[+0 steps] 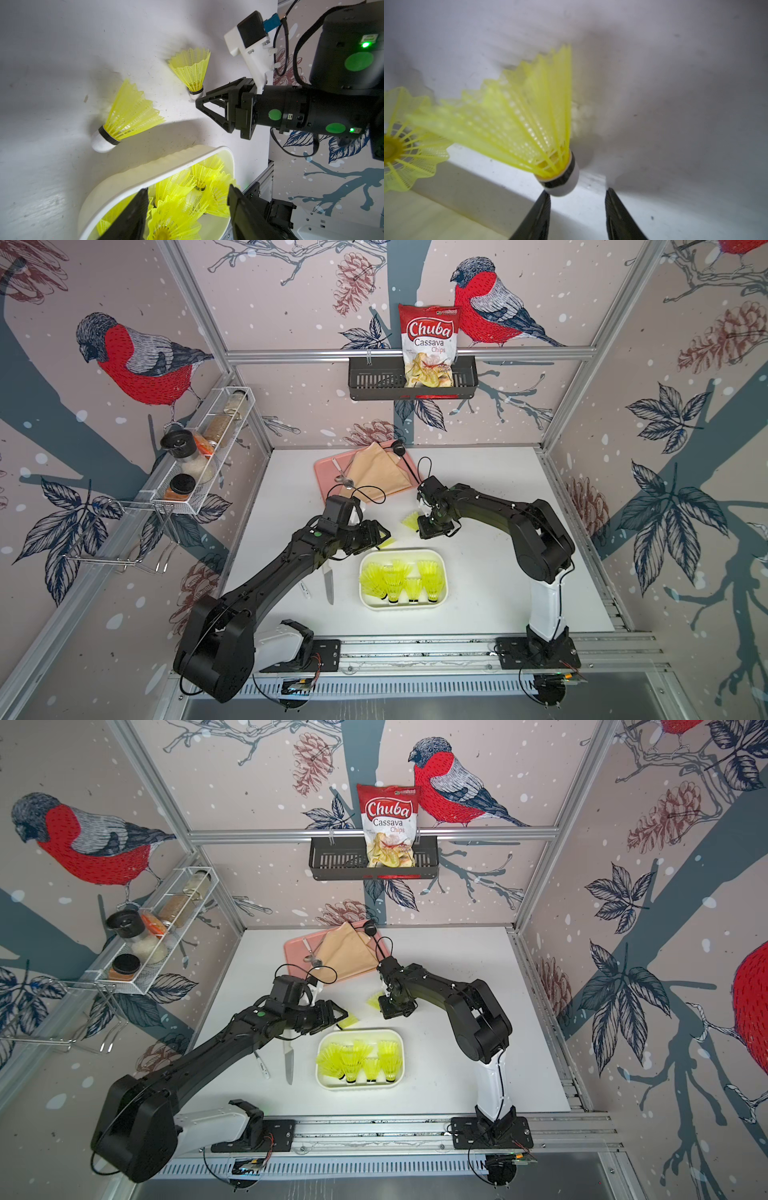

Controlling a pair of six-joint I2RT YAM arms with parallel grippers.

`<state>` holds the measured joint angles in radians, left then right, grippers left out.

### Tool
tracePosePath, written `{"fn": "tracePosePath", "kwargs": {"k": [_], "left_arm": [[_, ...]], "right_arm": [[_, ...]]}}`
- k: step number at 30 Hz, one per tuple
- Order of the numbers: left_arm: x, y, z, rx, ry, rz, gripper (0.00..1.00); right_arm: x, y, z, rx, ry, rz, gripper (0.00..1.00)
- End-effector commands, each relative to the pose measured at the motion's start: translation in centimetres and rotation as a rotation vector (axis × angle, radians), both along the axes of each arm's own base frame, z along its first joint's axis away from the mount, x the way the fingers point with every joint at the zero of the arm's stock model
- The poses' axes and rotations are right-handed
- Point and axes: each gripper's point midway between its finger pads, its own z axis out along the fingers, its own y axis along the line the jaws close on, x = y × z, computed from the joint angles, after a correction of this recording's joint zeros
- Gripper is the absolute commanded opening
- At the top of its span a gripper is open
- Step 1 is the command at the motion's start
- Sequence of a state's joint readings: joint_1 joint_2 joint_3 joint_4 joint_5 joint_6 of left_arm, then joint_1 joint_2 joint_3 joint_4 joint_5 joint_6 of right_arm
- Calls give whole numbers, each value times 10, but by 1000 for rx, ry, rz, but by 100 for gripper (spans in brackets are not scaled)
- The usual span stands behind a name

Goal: Put the shuttlecocks into the storage box
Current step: Move the shuttlecock to the center of the board, then pick up the shuttlecock at the center of the board.

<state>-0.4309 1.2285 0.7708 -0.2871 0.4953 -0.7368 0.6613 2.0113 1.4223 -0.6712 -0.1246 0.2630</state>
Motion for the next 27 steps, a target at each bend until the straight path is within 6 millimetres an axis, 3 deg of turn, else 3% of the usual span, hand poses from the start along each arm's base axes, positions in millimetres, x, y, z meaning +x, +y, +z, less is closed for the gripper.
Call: {"fn": "tracePosePath", "kwargs": {"k": [1, 9, 16, 27], "left_arm": [[7, -8, 11, -45, -37, -7, 64], [9, -13, 15, -51, -42, -19, 64], [11, -16, 18, -57, -48, -23, 64], [7, -34, 23, -84, -54, -51, 64]], "right_arm": [[14, -9, 4, -8, -41, -71, 45], [27, 0, 1, -7, -66, -41, 53], [54, -12, -3, -91, -88, -104, 52], [45, -15, -2, -74, -80, -151, 50]]}}
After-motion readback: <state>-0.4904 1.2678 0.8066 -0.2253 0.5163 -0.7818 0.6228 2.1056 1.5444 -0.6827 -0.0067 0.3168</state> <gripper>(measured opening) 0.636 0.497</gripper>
